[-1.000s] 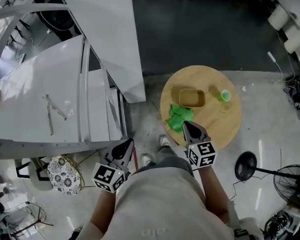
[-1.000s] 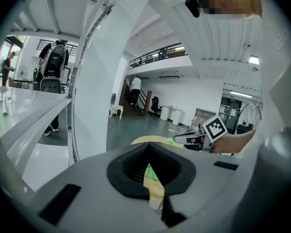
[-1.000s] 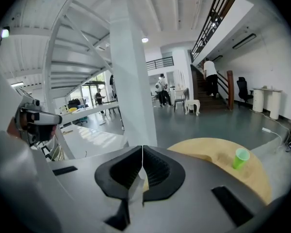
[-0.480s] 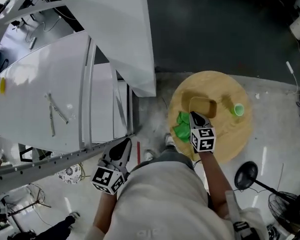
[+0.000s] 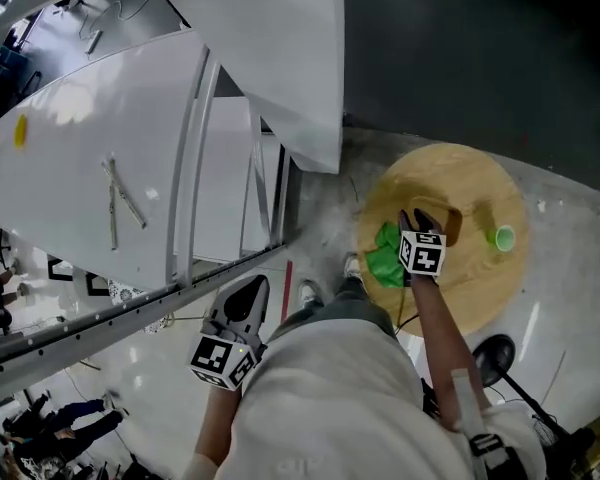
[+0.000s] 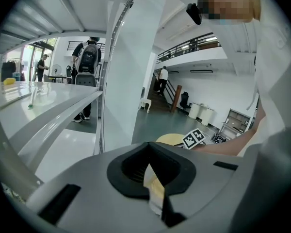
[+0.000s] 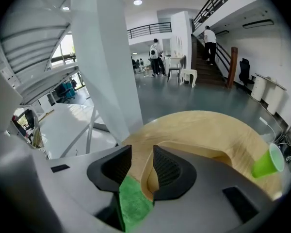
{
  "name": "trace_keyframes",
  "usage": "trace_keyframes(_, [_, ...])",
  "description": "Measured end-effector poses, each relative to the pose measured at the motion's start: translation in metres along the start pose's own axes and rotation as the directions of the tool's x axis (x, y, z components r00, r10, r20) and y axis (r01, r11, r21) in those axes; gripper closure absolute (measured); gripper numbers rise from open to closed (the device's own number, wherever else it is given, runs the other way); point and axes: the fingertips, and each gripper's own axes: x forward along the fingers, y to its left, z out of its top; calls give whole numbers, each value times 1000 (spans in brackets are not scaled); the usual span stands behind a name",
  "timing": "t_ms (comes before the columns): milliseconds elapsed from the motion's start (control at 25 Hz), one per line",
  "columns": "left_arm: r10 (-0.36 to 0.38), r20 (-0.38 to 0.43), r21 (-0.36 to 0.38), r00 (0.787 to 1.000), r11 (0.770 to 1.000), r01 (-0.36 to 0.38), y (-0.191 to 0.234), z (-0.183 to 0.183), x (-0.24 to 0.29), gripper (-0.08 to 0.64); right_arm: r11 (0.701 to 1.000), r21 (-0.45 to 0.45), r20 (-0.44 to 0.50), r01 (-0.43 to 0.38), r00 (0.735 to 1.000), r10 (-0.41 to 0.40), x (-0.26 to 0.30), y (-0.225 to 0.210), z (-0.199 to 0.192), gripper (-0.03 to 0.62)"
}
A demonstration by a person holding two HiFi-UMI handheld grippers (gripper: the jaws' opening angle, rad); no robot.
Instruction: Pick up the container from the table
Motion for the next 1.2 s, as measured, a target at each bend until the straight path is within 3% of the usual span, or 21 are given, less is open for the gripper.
trace_keyframes(320, [68,-21,-48,997,996,-69,11,-14,-10,545,998,29,-106,49,993,-46,43,-14,-17,439])
trace_keyframes(400, [71,-23,-55,997,996,-72,11,-17,-10,545,997,17,-116,72,991,-69,47,-18,-17,476])
trace_keyframes(680, [57,-25,-60,998,996,-58,11,-22,-8,545,996,-3,-145,84,986,-84,51,-18,-18,495])
trace_keyframes(800, [48,-25,-55,999,997,-49,11,-21,-8,545,995,-8,-130,102,986,-103,44,-22,-19,539])
trace_keyframes(920, [35,-18,-50,999,998,-36,13,-20,-7,545,992,-34,-107,121,986,-124,31,-24,-14,545])
trace_keyframes(1200, [-22,-14,-32,1000,999,22,7,-20,-1,545,997,-37,26,70,997,-69,-14,-13,13,549])
